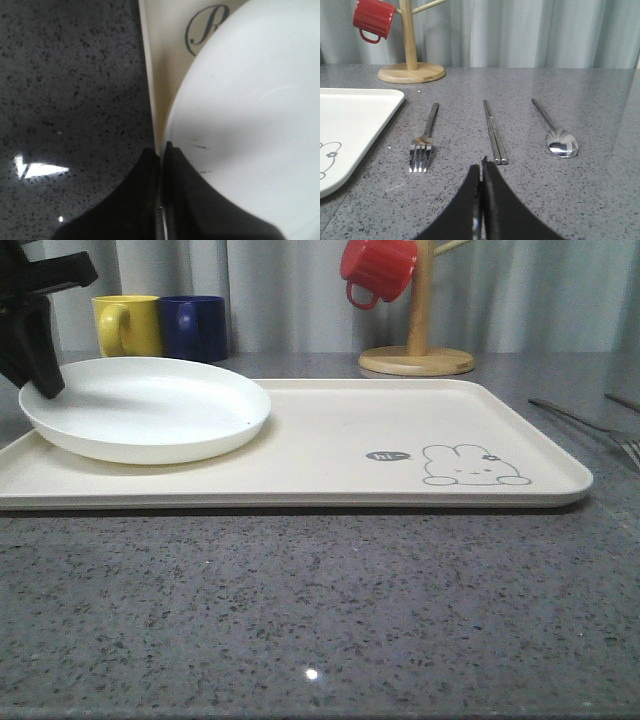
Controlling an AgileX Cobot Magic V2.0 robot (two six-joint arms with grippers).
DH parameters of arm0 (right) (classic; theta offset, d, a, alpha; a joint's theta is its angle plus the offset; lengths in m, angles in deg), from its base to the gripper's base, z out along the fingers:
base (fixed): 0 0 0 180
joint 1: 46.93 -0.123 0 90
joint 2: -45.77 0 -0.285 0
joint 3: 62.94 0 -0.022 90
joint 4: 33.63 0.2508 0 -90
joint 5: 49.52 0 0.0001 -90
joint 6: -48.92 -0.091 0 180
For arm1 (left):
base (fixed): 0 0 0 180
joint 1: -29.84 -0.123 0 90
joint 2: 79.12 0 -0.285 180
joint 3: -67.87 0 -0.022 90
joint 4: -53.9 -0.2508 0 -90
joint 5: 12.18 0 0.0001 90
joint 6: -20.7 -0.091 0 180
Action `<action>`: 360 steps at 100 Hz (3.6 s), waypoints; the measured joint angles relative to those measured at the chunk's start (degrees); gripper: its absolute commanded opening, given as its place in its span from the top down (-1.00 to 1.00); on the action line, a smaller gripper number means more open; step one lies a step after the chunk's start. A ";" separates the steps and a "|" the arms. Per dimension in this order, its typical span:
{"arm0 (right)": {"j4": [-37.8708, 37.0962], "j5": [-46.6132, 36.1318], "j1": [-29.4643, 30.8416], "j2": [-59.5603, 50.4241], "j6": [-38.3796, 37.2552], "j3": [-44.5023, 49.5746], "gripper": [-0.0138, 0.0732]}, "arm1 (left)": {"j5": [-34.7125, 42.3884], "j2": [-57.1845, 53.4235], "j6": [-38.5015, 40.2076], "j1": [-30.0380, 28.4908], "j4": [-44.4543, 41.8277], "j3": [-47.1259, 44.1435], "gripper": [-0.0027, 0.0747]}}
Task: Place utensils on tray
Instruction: 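Lower the plate onto the tray near the mugs and release, then withdraw the left gripper from the plate, then grasp the silver fork with the right gripper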
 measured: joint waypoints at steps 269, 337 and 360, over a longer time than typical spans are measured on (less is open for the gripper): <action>1.91 31.62 0.00 40.31 0.00 -33.51 -0.09 | 24.14 -94.07 6.04 0.14 -15.87 -55.76 0.98; 5.63 56.00 -7.35 87.81 0.00 -76.87 -0.58 | 24.14 -94.07 6.04 0.14 -15.87 -55.76 0.98; 7.64 60.07 -7.66 97.92 0.00 -84.22 -0.58 | 24.14 -94.07 6.04 0.14 -15.87 -55.76 0.98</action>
